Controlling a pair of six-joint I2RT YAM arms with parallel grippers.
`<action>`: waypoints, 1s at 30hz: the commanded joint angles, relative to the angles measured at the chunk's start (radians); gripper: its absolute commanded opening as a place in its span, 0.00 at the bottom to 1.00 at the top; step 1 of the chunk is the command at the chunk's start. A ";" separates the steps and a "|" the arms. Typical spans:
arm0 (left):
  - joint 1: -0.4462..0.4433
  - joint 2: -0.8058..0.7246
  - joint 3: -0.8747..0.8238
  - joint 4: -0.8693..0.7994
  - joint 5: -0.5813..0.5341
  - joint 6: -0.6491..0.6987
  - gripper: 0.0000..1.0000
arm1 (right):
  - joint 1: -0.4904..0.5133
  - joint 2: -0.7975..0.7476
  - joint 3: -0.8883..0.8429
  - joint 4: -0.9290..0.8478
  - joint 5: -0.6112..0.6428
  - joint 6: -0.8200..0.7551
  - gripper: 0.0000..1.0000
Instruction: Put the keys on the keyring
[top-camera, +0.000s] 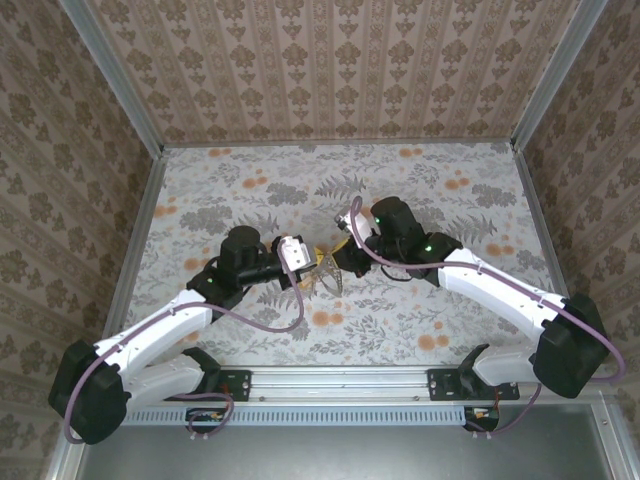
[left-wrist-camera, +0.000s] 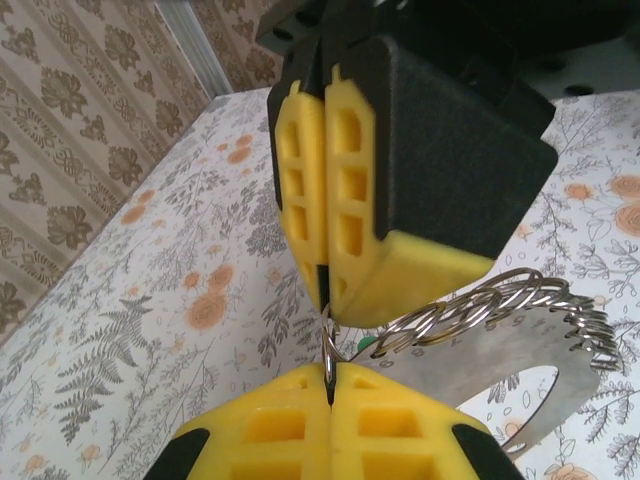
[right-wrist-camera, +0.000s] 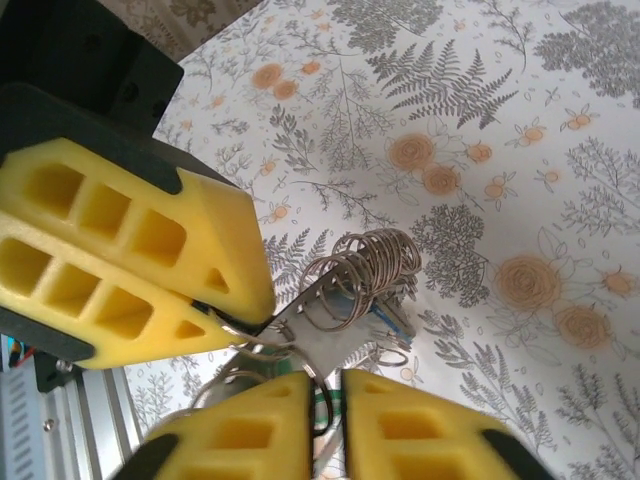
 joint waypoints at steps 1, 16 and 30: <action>-0.009 -0.033 -0.012 0.098 0.054 -0.023 0.00 | -0.028 -0.023 -0.010 -0.004 -0.060 -0.051 0.23; -0.009 -0.046 -0.013 0.111 0.223 0.027 0.00 | -0.043 -0.247 -0.061 -0.183 -0.144 -0.819 0.31; -0.017 -0.021 0.020 0.105 0.338 0.070 0.00 | -0.029 -0.187 0.041 -0.196 -0.247 -0.851 0.27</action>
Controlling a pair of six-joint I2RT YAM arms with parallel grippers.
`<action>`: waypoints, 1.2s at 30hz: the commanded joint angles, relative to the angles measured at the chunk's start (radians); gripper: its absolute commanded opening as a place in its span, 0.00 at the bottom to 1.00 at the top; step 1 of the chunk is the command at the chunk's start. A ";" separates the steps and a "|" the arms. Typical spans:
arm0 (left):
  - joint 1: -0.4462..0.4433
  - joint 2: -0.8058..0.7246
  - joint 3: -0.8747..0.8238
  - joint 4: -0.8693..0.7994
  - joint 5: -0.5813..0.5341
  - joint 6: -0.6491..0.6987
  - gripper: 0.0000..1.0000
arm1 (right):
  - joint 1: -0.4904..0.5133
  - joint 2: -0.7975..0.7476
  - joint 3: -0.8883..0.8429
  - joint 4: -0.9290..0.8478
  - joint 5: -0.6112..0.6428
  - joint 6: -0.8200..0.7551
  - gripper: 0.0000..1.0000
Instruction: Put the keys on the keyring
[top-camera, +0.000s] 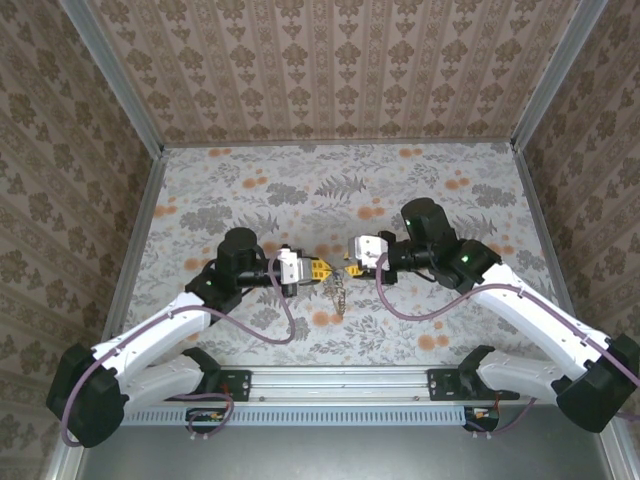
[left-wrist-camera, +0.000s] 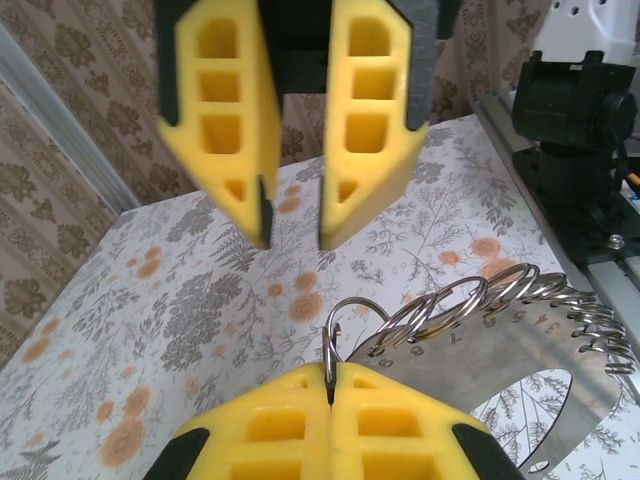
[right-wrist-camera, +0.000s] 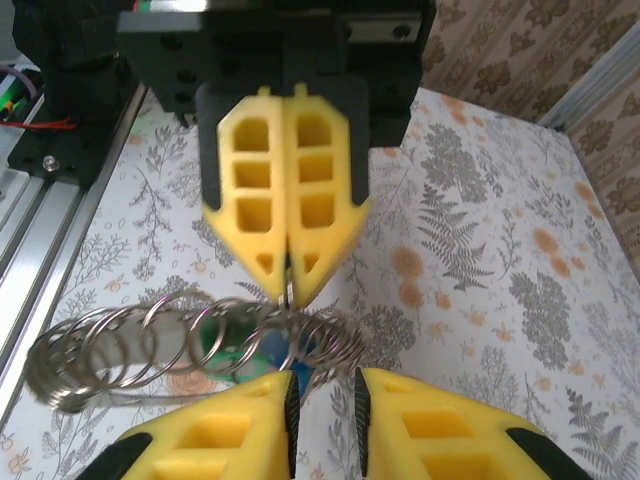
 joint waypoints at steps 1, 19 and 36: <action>-0.009 0.003 0.035 0.054 0.052 0.028 0.00 | 0.010 0.021 0.039 -0.041 -0.067 -0.012 0.27; -0.028 0.013 0.050 0.038 0.053 0.037 0.00 | 0.064 0.058 0.052 -0.088 0.026 -0.002 0.22; -0.049 0.036 0.066 0.022 0.002 0.034 0.00 | 0.078 0.051 0.038 -0.060 0.021 0.015 0.00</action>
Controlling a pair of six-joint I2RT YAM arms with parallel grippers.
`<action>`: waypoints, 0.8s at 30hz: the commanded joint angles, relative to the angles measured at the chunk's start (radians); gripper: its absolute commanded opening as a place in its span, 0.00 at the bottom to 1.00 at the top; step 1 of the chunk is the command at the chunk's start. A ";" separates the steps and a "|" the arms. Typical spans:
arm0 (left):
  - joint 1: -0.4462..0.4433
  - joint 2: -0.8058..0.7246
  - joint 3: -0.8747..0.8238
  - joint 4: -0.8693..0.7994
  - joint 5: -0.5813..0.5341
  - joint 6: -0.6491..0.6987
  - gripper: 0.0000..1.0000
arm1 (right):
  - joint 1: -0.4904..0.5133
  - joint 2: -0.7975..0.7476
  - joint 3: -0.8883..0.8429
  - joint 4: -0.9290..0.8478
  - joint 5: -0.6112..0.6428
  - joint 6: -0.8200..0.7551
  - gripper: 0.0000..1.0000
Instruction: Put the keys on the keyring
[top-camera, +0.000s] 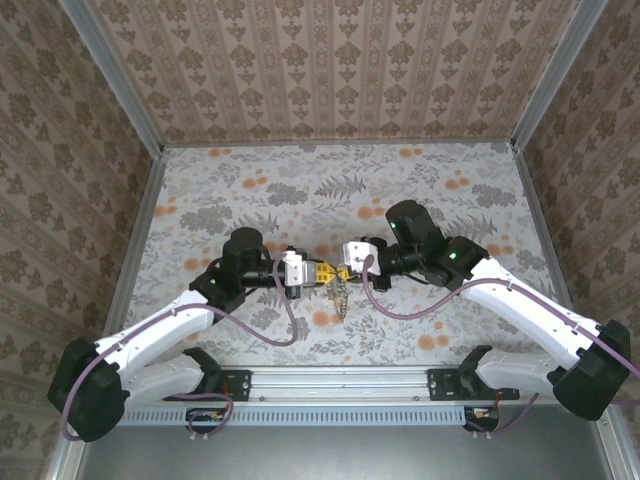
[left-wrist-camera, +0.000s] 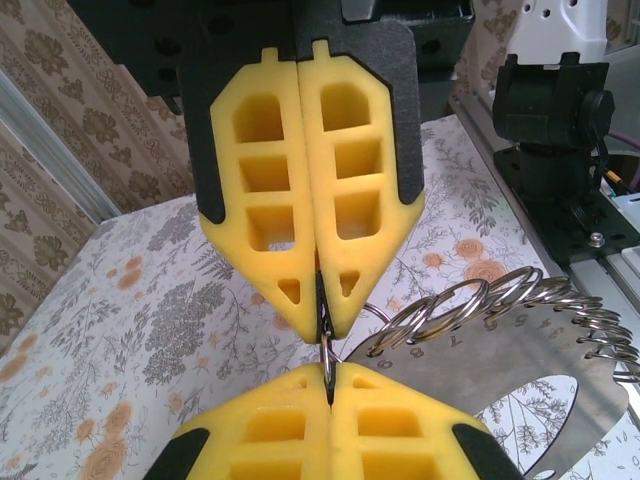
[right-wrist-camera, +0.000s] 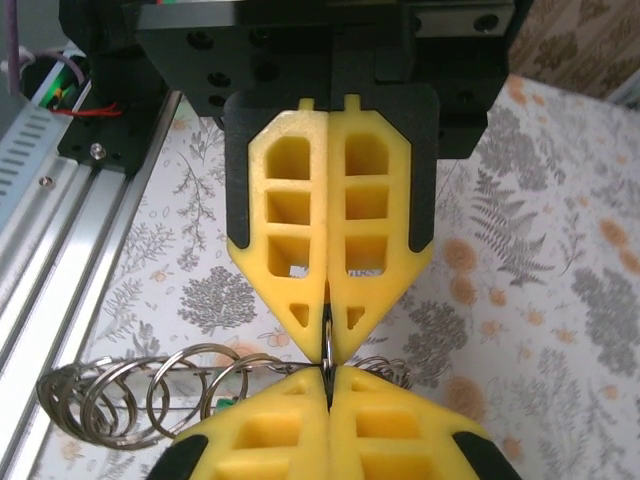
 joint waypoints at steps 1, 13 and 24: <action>-0.017 0.007 0.052 0.023 -0.002 0.013 0.00 | 0.009 -0.007 0.007 0.012 -0.009 0.008 0.00; -0.019 0.038 0.073 -0.053 -0.014 0.042 0.00 | 0.006 -0.006 0.013 0.005 0.014 0.065 0.10; -0.020 0.022 0.026 0.102 0.038 0.058 0.00 | -0.074 0.003 0.023 -0.104 -0.063 0.141 0.20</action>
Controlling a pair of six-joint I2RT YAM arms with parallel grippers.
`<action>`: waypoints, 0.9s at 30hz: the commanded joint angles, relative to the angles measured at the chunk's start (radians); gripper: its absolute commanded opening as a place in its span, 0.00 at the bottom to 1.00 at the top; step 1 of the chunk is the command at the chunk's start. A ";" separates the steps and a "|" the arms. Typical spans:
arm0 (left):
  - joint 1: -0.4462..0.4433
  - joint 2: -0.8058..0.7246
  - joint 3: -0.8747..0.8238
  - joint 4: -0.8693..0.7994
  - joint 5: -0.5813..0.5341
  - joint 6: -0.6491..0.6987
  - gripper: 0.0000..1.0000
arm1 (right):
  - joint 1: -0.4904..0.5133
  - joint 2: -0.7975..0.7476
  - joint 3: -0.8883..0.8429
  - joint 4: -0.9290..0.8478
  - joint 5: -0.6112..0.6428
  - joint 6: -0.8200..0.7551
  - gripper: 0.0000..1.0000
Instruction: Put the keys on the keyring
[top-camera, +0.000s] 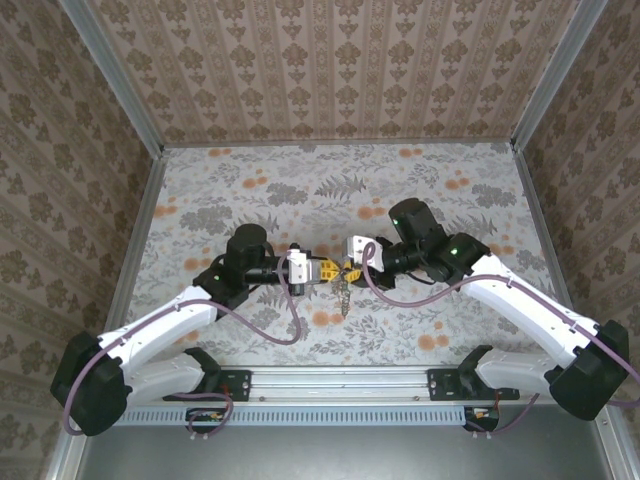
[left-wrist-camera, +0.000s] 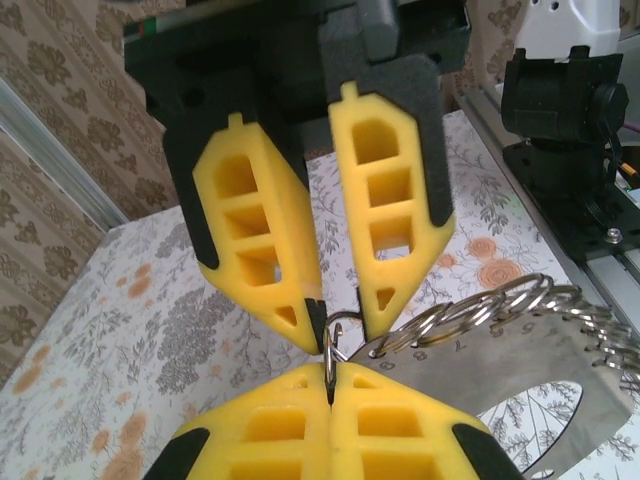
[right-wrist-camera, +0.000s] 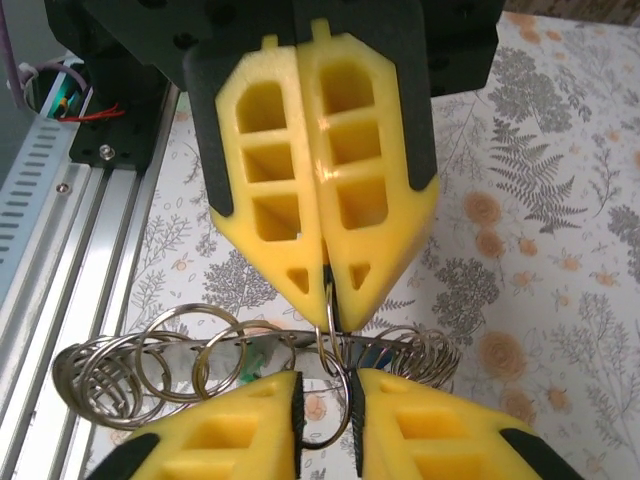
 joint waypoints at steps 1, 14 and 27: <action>-0.007 -0.012 -0.011 0.103 0.053 0.022 0.00 | -0.026 -0.011 0.015 -0.037 -0.052 0.054 0.20; -0.022 0.011 -0.012 0.195 0.080 0.002 0.00 | -0.073 -0.012 -0.021 0.080 -0.262 0.140 0.17; -0.063 0.067 -0.003 0.277 0.046 -0.031 0.00 | -0.033 -0.083 -0.093 0.194 -0.239 0.047 0.16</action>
